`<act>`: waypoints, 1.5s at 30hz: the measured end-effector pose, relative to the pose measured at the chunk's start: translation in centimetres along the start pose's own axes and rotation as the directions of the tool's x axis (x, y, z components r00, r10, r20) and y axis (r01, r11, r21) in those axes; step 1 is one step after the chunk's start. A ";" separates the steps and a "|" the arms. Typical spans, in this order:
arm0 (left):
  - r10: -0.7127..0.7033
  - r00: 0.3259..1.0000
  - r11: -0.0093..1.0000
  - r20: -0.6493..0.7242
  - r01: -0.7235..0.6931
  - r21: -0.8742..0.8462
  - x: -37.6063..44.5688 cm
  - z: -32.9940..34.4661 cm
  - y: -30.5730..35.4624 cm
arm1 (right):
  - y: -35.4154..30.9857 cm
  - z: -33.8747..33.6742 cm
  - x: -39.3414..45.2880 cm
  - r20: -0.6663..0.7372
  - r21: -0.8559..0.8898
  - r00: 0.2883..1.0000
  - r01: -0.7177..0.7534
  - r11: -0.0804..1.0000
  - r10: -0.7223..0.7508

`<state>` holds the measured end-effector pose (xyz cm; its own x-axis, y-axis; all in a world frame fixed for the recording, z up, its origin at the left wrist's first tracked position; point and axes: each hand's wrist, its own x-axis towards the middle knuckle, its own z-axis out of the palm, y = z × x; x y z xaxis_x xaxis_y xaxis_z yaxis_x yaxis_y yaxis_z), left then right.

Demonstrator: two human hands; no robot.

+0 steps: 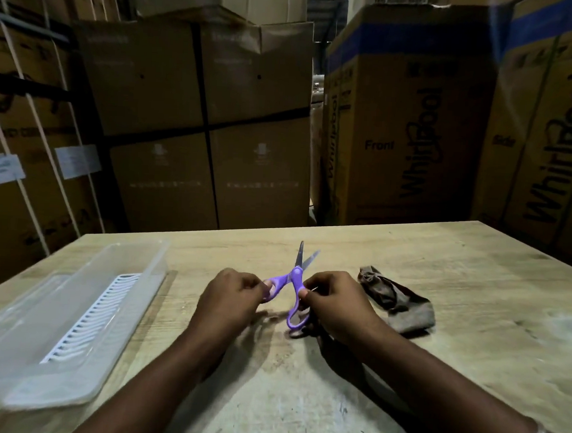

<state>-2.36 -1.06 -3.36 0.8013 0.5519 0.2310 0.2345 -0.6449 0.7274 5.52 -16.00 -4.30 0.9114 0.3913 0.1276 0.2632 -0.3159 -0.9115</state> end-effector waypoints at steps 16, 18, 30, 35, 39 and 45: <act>-0.030 0.907 0.849 0.421 0.245 -0.468 -0.2 0.8 -0.7 | 0.9 1.1 0.7 -0.041 0.294 0.998 -0.027 0.955 0.041; -0.029 0.909 0.851 0.416 0.241 -0.467 -0.3 1.1 -0.7 | 0.5 1.3 0.3 -0.035 0.313 0.999 -0.012 0.950 0.024; -0.009 0.994 0.973 0.111 0.034 -0.226 -1.9 0.4 -1.2 | -0.5 1.1 -1.8 0.093 0.496 0.996 -0.048 0.867 0.002; 0.026 0.998 0.989 0.065 -0.035 0.143 -5.2 -3.4 -3.6 | -1.3 1.1 -2.0 0.006 0.373 1.000 -0.004 0.928 0.002; 0.094 0.995 0.950 0.029 -0.099 0.295 -8.0 -6.4 -5.8 | -3.8 3.7 -2.7 0.103 0.493 0.995 -0.060 0.868 0.010; 0.273 0.961 0.932 0.041 -0.275 0.235 -10.9 -8.8 -8.6 | -11.4 11.8 -3.8 0.171 0.459 0.976 0.041 0.887 -0.134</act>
<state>-17.94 3.16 -6.47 0.8569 0.3326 0.3937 0.1279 -0.8772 0.4627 -4.70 -3.64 1.02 0.8003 0.5721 0.1794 0.1255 0.1327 -0.9832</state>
